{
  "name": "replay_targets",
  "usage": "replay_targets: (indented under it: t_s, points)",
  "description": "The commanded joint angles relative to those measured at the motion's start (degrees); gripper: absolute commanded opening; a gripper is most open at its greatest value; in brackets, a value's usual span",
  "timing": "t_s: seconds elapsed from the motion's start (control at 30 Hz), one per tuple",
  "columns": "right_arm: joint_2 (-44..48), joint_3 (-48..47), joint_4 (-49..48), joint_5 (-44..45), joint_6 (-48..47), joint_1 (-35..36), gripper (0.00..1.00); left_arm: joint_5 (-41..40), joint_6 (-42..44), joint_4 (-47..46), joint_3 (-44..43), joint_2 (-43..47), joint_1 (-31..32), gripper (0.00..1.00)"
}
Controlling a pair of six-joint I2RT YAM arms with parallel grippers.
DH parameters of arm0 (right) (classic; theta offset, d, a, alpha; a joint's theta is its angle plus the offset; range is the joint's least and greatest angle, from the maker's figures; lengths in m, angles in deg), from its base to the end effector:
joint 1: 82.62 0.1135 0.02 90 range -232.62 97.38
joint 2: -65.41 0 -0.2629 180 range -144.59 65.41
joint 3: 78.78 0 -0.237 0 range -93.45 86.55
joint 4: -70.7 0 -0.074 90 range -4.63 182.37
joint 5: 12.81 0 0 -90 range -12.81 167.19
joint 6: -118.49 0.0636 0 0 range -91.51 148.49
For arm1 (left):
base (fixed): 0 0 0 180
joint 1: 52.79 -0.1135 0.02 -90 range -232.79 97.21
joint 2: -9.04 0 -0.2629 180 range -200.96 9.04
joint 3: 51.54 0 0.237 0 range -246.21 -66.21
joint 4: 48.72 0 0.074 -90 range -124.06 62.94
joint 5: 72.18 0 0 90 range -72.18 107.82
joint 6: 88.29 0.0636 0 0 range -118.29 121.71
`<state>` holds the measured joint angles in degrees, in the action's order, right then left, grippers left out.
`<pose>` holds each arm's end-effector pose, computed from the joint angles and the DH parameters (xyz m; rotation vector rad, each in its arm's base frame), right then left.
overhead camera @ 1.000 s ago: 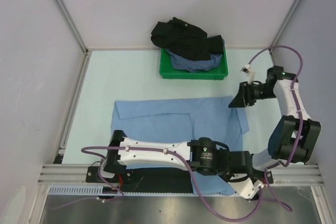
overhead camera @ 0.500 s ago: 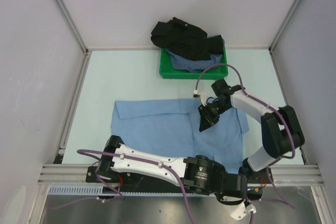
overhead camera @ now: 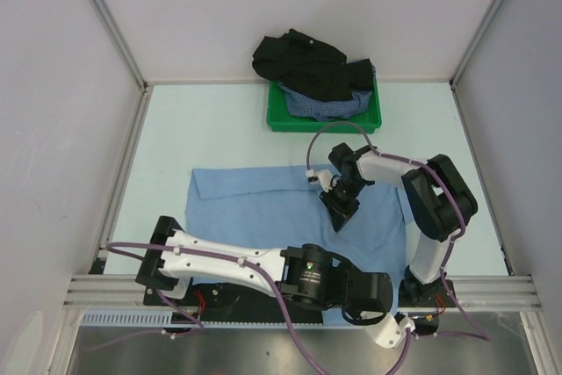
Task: Fold and stack the long sleeve shirts
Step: Fold the shirt
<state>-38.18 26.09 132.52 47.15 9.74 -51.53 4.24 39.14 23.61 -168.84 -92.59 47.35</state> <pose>0.2315 0.1768 0.1270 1.2527 -2.7009 -0.7935 -0.0515 -0.3726 0.3215 2.3189 0.9966 -0.1365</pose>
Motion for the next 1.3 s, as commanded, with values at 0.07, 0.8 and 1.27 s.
replay_targets:
  t_s: [0.07, 0.8, 1.27]
  points:
    - [7.5, -4.7, 5.2, 10.9, -3.6, -2.0, 0.17, -1.6, -1.0, -2.5, 3.0, 5.2, 0.0, 0.16]
    - [-4.0, -4.1, 0.2, 2.3, -1.0, 5.6, 0.23, 10.9, -9.5, -7.9, 14.4, 14.2, -4.5, 0.50]
    - [8.6, -7.3, 6.3, -4.4, -1.4, 3.0, 0.29, 25.0, -15.7, -22.2, 42.0, 37.1, -18.8, 0.80]
